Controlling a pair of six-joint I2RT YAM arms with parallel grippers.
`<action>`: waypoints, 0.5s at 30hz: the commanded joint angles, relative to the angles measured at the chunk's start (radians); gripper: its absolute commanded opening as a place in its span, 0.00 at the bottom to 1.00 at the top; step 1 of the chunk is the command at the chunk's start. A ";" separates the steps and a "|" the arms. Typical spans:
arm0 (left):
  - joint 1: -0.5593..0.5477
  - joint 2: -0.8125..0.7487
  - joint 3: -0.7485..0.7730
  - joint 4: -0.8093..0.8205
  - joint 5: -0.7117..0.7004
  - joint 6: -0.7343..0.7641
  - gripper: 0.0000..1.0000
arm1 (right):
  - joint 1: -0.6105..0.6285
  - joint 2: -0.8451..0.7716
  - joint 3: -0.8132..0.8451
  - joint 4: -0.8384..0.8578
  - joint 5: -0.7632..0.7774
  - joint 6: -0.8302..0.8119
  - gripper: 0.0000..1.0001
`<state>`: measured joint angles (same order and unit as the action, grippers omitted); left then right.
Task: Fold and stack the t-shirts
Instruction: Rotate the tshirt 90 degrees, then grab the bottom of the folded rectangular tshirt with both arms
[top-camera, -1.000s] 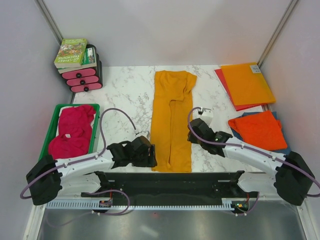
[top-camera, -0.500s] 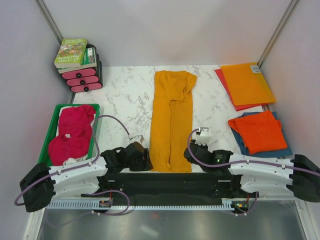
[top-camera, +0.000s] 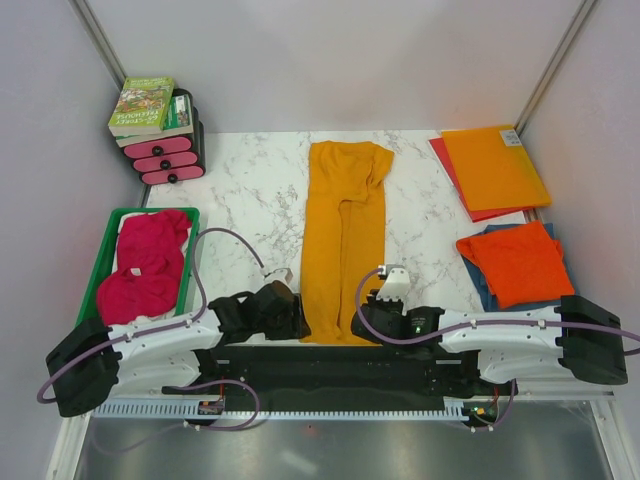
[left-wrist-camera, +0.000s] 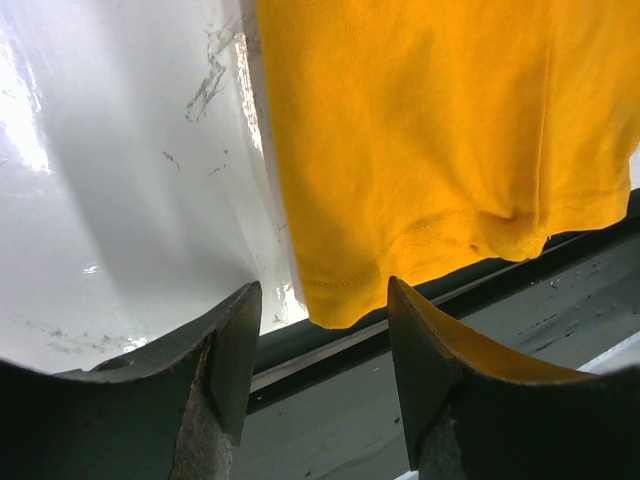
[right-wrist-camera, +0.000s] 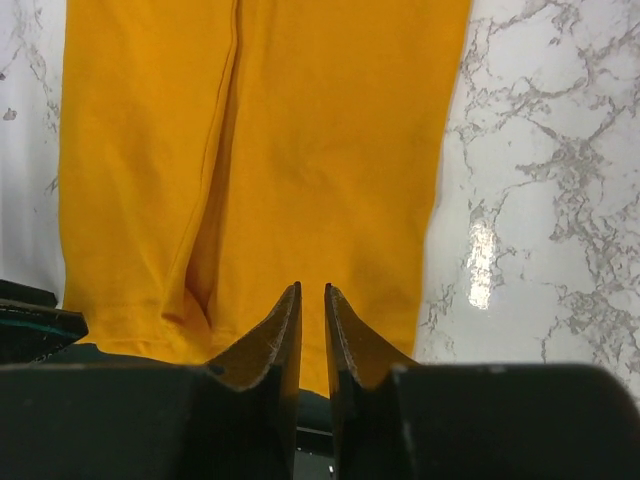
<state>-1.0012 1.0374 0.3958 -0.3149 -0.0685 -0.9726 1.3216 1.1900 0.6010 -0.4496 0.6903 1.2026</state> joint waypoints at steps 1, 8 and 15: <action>-0.002 0.050 0.014 -0.041 -0.027 0.000 0.60 | 0.014 -0.012 0.013 -0.034 0.055 0.061 0.22; -0.004 0.059 0.028 -0.142 -0.013 -0.003 0.50 | 0.018 -0.046 0.020 -0.083 0.071 0.074 0.23; -0.011 0.151 0.037 -0.147 -0.001 -0.002 0.43 | 0.024 -0.059 0.002 -0.086 0.077 0.103 0.23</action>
<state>-1.0012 1.1057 0.4362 -0.3637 -0.0692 -0.9722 1.3334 1.1477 0.6010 -0.5190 0.7330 1.2648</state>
